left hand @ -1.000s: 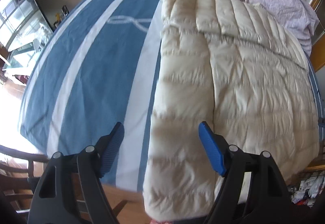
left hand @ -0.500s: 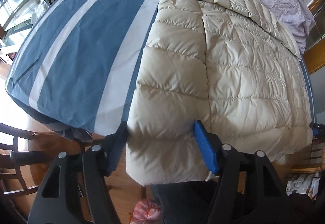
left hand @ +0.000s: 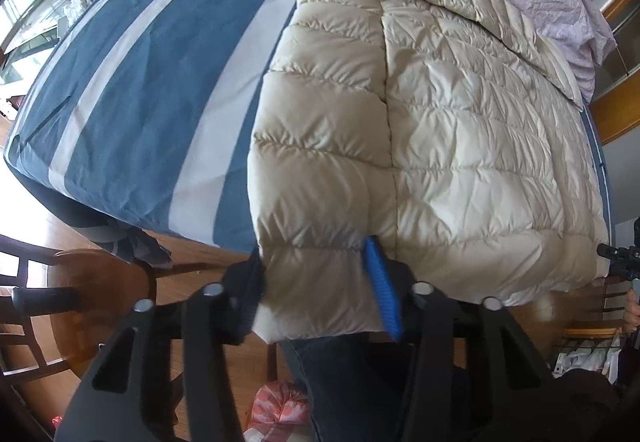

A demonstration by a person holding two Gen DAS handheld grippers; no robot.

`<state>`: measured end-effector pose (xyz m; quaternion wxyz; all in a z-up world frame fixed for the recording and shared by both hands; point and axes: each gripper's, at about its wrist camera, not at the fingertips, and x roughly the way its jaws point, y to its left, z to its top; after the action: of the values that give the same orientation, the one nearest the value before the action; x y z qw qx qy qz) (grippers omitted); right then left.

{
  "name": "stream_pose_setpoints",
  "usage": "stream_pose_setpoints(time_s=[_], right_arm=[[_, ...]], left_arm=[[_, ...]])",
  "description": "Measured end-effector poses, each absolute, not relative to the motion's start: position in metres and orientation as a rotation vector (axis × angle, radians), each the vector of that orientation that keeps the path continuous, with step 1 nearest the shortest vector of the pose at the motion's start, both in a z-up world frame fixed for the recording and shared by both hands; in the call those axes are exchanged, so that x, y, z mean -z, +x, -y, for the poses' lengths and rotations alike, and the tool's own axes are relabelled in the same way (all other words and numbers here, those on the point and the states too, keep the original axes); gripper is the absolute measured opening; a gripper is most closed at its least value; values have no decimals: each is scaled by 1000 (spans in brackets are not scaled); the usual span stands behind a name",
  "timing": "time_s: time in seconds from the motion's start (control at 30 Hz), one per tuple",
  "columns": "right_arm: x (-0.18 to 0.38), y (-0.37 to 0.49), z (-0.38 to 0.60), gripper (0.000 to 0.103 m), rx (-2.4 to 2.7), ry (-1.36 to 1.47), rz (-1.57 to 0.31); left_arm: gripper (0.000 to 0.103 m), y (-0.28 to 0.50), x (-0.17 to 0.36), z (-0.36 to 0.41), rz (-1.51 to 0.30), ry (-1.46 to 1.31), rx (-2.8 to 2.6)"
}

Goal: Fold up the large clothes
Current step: 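Grasp the jacket hem with the left gripper while the right gripper grasps the hem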

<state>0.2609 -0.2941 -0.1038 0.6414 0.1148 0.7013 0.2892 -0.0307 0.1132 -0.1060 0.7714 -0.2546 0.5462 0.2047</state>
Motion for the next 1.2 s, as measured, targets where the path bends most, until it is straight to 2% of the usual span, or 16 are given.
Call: stream_pose_setpoints(time_s=[0.03,0.1,0.17,0.27,0.77,1.2], right_arm=[[103,261,294,18,-665,260,-1592],[99,261,293,13,-674,255,-1572],[91,263,289,11,-681,237,-1543],[78,268,282,10,-684,212,-1498],[-11,327,259,8,-694,165,-1253],[-16,394,209,8,-608,83,-1233]], left_arm=[[36,-30,105,-113,-1183,-551,-444],[20,-31,102,-112,-1173,-551,-445],[11,-30,98,-112,-1165,-543,-450],[5,-28,87,-113,-1141,-521,-462],[4,27,9,-158,-956,-427,-560],[4,112,-12,-198,-924,-370,-575]])
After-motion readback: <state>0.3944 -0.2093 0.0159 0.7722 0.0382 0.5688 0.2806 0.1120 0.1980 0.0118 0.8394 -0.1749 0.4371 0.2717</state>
